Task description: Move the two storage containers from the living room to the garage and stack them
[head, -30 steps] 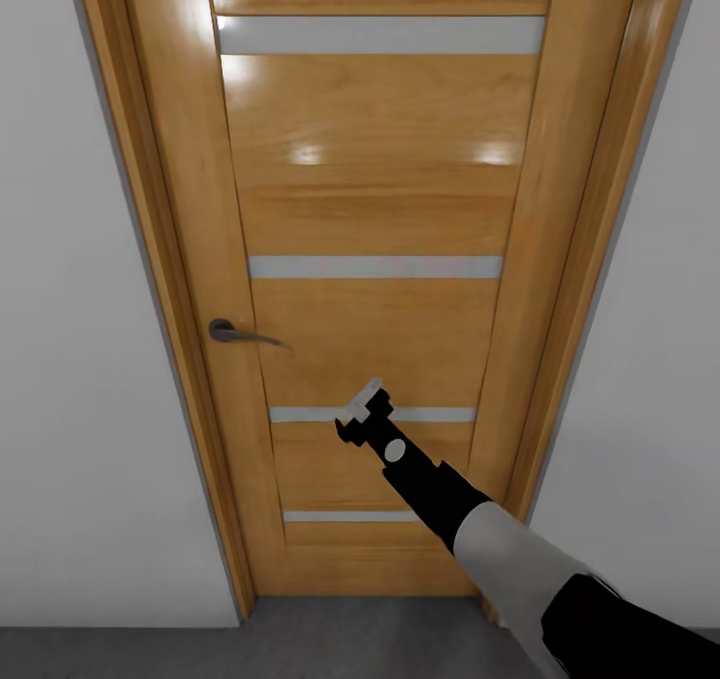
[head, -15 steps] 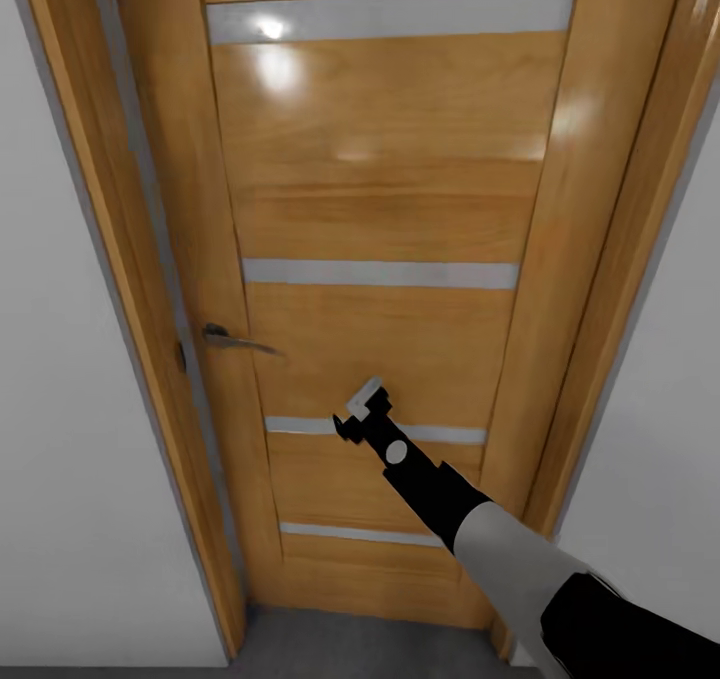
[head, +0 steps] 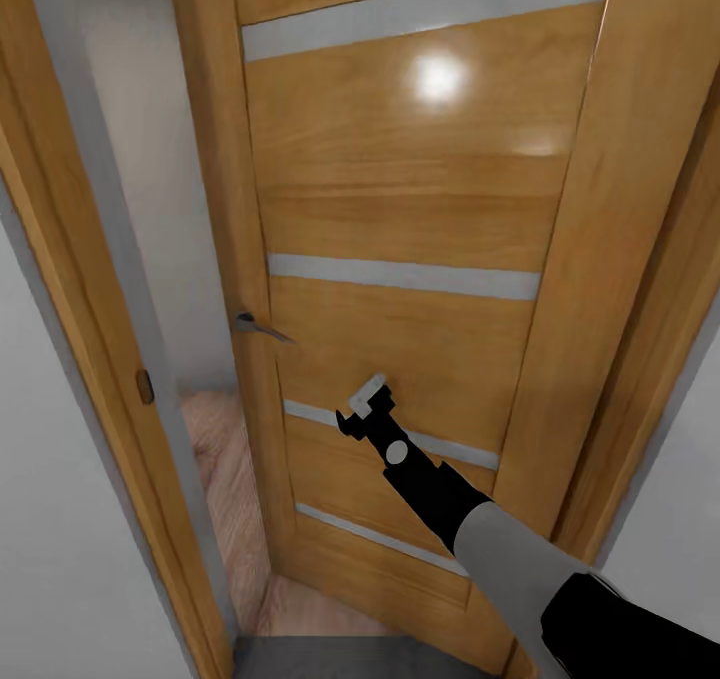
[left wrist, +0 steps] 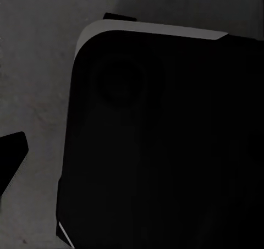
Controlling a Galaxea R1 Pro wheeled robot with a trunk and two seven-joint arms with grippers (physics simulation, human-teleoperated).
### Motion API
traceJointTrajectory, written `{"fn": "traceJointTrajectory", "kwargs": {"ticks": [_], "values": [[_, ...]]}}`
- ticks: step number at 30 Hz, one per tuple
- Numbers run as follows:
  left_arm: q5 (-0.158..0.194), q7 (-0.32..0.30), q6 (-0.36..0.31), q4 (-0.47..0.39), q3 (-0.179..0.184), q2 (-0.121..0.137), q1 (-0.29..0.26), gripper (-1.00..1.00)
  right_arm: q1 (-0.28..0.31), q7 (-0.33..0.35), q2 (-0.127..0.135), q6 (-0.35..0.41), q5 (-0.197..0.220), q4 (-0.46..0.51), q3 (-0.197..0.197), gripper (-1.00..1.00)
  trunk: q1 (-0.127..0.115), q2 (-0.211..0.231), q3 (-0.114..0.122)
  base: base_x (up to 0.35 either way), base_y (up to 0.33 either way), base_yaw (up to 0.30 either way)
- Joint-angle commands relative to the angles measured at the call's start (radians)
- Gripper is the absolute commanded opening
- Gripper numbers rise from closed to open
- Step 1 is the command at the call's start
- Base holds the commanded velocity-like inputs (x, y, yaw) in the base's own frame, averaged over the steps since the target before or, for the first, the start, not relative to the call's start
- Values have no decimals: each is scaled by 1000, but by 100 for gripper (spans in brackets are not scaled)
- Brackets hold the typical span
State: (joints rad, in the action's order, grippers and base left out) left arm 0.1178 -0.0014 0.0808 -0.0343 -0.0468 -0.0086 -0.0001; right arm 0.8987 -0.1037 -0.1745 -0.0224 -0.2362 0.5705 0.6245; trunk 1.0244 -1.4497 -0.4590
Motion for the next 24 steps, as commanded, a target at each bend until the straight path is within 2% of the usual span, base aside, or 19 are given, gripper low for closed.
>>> {"fn": "traceJointTrajectory", "kwargs": {"ticks": [1,15,20,24], "values": [[6,0,2,0,-4,0,0,100,2,-11,0,-1,-10,-3,2,100,1,0,-1,300,0,0],[6,0,2,-1,-4,1,0,100,2,-13,0,-1,-11,-27,-6,100,1,0,-1,260,0,0],[6,0,2,-1,-4,1,0,100,2,-25,0,-19,-14,-27,-14,100,1,0,-1,54,0,0],[6,0,3,-1,-4,1,0,100,2,-72,0,-24,-20,-27,-12,100,1,0,-1,7,0,0]]}}
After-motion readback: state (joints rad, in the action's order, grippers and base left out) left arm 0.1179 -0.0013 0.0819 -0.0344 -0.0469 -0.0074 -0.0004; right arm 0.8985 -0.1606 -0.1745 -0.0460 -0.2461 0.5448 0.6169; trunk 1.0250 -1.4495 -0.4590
